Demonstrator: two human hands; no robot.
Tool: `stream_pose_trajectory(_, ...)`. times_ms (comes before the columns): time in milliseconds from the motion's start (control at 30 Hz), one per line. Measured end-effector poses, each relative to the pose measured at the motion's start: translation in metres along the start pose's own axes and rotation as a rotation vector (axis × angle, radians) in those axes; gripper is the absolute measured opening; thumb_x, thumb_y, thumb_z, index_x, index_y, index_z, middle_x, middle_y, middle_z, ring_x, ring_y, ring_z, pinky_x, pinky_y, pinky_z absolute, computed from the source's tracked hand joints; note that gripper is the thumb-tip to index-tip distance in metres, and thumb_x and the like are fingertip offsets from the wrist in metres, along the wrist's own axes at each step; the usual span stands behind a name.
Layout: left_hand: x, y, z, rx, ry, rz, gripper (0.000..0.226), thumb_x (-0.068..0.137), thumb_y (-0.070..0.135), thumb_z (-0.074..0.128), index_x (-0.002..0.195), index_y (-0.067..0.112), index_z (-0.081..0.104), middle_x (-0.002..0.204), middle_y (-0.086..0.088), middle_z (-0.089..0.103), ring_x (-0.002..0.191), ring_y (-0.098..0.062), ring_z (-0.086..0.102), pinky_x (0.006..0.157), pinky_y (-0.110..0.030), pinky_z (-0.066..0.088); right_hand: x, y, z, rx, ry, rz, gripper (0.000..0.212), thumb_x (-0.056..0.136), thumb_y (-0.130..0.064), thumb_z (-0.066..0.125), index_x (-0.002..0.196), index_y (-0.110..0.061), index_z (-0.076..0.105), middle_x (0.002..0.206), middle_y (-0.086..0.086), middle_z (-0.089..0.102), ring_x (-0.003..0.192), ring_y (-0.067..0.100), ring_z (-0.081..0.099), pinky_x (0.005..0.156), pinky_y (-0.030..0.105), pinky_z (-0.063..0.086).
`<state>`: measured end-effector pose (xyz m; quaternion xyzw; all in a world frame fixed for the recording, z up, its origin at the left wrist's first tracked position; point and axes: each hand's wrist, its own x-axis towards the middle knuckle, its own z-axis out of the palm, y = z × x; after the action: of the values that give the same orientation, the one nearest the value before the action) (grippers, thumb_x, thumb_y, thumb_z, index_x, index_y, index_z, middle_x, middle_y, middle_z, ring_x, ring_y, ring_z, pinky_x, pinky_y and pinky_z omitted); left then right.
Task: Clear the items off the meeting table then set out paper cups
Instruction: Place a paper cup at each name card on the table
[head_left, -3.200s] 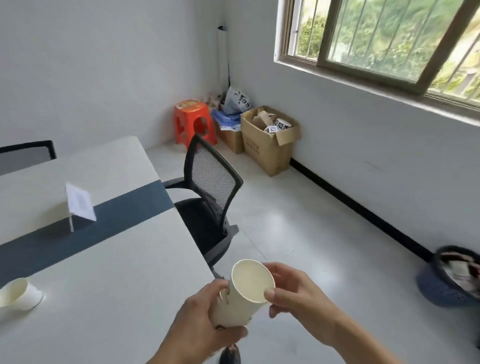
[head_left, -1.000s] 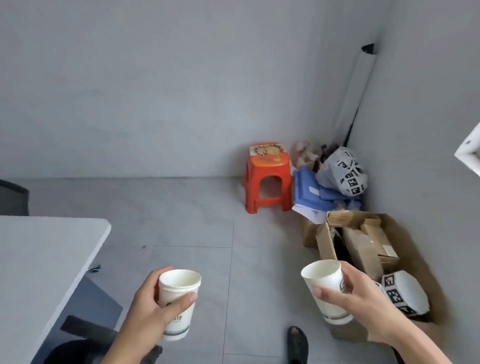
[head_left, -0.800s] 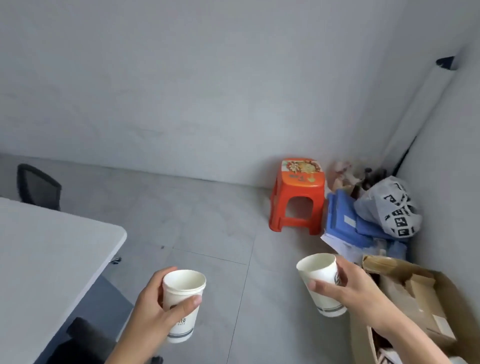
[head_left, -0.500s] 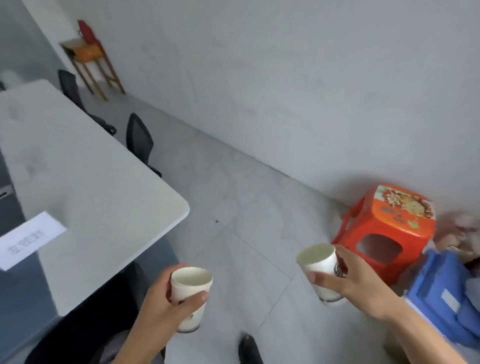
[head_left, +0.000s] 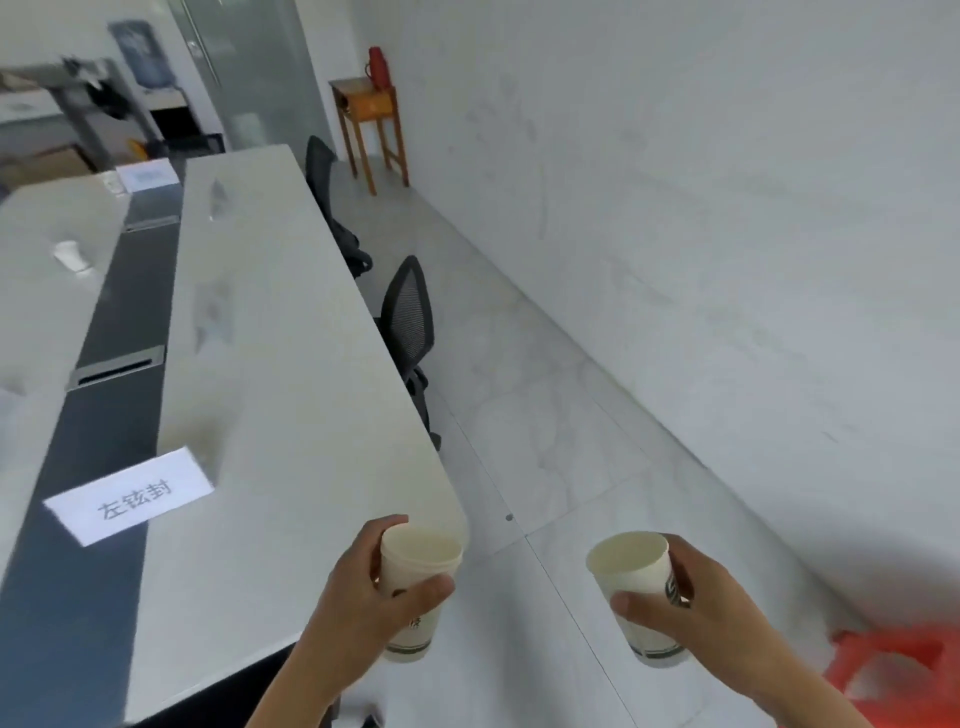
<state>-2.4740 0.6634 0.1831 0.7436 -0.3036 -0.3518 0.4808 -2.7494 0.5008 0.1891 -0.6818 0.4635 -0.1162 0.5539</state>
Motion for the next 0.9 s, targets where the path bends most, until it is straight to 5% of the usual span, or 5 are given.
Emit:
stream_pose_trajectory(233,0.055,-0.015,-0.034,-0.011,0.283,-0.179,0.085,0.033,0.059,0.084,0.109,0.034,0.056,0.102,-0.002,0.07,0.093,-0.016,0.067,0.079,-0.029,0.055,0.15,-0.039,0.014,-0.061,-0.272,-0.039,0.054,0.062,-0.04,0.088,0.108,-0.034,0.06,0.091,-0.011,0.074,0.082,-0.001,0.068,0.071,0.017,0.05)
stream_pose_trajectory(467,0.104,0.006,-0.045,0.01,0.475,-0.302,0.099,0.024,0.072,0.083,0.112,0.038,0.053,0.103,0.004,0.071,0.096,-0.012,0.067,0.081,-0.028,0.055,0.293,-0.095,0.047,-0.187,-0.527,-0.14,0.051,0.064,-0.042,0.085,0.107,-0.036,0.06,0.095,-0.01,0.072,0.086,0.003,0.067,0.079,0.027,0.056)
stream_pose_trajectory(600,0.1,0.0,-0.051,-0.047,0.627,-0.384,0.078,0.042,0.054,0.083,0.112,0.039,0.052,0.104,0.002,0.07,0.097,-0.013,0.067,0.077,-0.025,0.054,0.344,-0.129,0.092,-0.275,-0.716,-0.198,0.048,0.066,-0.043,0.084,0.106,-0.035,0.058,0.097,-0.011,0.069,0.09,0.009,0.066,0.075,0.027,0.055)
stream_pose_trajectory(900,0.086,-0.045,-0.119,-0.13,0.778,-0.541,0.102,0.025,0.076,0.08,0.115,0.036,0.053,0.104,0.0,0.072,0.098,-0.015,0.068,0.083,-0.03,0.056,0.393,-0.177,0.243,-0.286,-0.87,-0.251,0.053,0.067,-0.025,0.087,0.11,-0.031,0.057,0.102,-0.009,0.067,0.091,0.008,0.062,0.07,0.02,0.047)
